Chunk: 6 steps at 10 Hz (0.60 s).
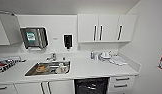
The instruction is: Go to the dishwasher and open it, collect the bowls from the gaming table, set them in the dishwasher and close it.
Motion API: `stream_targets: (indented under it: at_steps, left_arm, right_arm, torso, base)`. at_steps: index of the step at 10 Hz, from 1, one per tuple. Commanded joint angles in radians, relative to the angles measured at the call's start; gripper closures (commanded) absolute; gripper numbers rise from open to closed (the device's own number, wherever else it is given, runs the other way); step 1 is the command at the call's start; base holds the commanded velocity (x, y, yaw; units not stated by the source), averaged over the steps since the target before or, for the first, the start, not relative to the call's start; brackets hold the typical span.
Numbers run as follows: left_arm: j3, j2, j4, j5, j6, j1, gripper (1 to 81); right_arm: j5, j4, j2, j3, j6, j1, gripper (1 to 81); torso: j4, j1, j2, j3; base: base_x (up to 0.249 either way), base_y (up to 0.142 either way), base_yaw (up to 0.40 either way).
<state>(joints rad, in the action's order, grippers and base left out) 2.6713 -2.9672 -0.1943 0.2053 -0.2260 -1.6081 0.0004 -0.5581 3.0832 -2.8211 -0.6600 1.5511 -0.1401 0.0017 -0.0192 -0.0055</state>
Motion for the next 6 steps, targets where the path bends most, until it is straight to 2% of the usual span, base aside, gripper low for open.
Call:
stream_targets:
  at_steps: [1,2,4,6]
  left_arm:
    - [-0.001,0.006,-0.008,-0.047,0.002,0.038,1.0]
    - [-0.001,0.010,-0.004,-0.047,0.007,0.038,1.0]
    - [-0.001,0.014,-0.002,-0.046,0.007,0.046,1.0]
    - [0.004,0.013,-0.001,-0.046,0.007,0.053,1.0]
  right_arm:
    - [-0.040,0.406,0.012,-0.040,0.435,-0.058,1.0]
    - [-0.040,0.409,-0.011,-0.002,0.476,-0.058,1.0]
    - [-0.040,0.412,-0.045,0.078,0.474,-0.061,1.0]
    - [-0.040,0.414,-0.044,0.077,0.471,-0.070,1.0]
  torso:
    - [0.000,0.000,0.000,0.000]
    - [0.000,0.000,0.000,0.000]
    - [0.000,0.000,0.000,0.000]
    - [0.000,0.000,0.000,0.000]
  base:
    - [0.000,0.000,0.000]
    - [0.000,0.000,0.000]
    - [0.000,0.000,0.000]
    - [0.000,0.000,0.000]
